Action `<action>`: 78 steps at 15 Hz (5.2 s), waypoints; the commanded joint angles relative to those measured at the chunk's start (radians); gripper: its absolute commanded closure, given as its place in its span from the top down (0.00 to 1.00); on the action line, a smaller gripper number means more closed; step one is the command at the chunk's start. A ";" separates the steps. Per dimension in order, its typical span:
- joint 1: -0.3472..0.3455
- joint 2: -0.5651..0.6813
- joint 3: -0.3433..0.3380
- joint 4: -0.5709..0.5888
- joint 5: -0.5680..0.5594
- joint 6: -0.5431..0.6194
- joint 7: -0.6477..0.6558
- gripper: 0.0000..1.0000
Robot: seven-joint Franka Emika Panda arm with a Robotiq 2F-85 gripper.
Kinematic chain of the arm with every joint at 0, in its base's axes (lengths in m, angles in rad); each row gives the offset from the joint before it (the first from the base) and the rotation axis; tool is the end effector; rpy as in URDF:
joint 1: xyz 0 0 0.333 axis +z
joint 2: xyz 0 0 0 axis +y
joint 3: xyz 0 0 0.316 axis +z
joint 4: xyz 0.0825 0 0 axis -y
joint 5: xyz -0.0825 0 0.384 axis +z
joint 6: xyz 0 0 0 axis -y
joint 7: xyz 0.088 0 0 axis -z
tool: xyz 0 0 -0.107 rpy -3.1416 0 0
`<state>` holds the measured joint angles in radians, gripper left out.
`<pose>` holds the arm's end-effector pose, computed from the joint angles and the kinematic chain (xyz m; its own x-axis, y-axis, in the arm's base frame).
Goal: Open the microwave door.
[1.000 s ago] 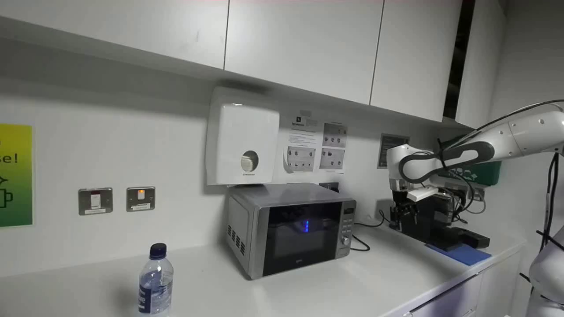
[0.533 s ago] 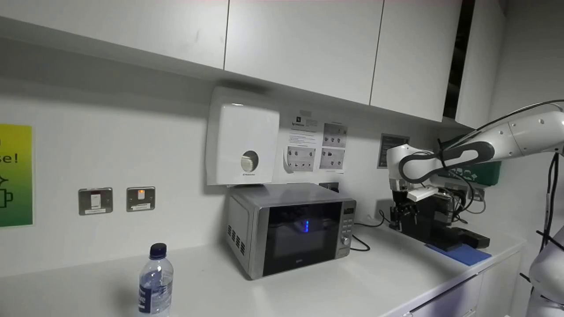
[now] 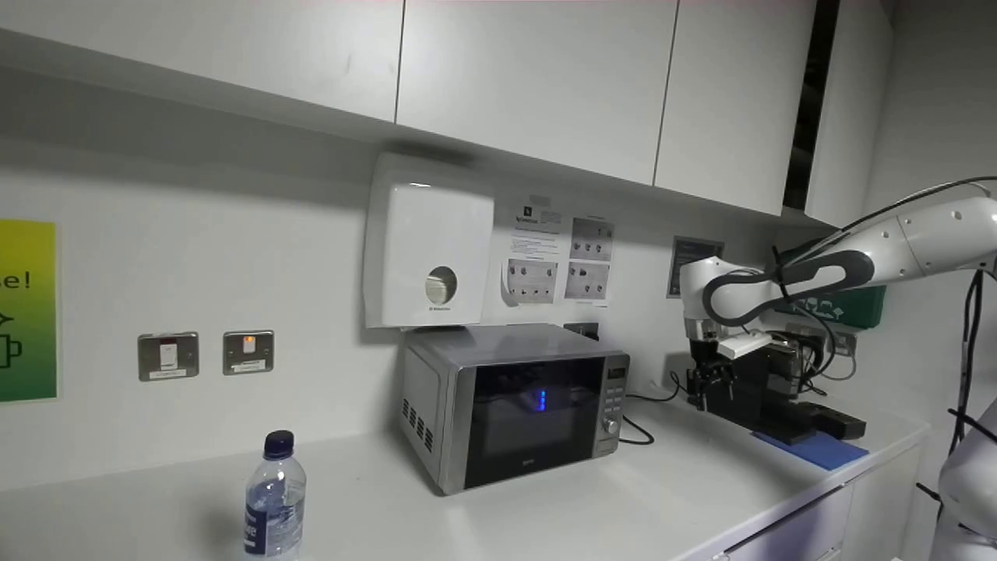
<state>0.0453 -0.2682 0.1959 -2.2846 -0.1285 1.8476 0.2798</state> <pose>0.4362 0.0998 0.4470 0.9922 -0.0170 -0.1236 0.0092 -0.9780 0.2086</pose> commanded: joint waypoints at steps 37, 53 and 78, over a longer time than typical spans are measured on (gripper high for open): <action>0.177 0.012 0.098 0.036 0.236 -0.141 0.068 1.00; 0.182 0.032 0.152 0.045 0.111 -0.142 0.197 1.00; 0.249 0.126 0.223 -0.016 -0.105 0.232 0.584 1.00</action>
<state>0.2806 -0.1302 0.4246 -2.2741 -0.2024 2.0146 0.8383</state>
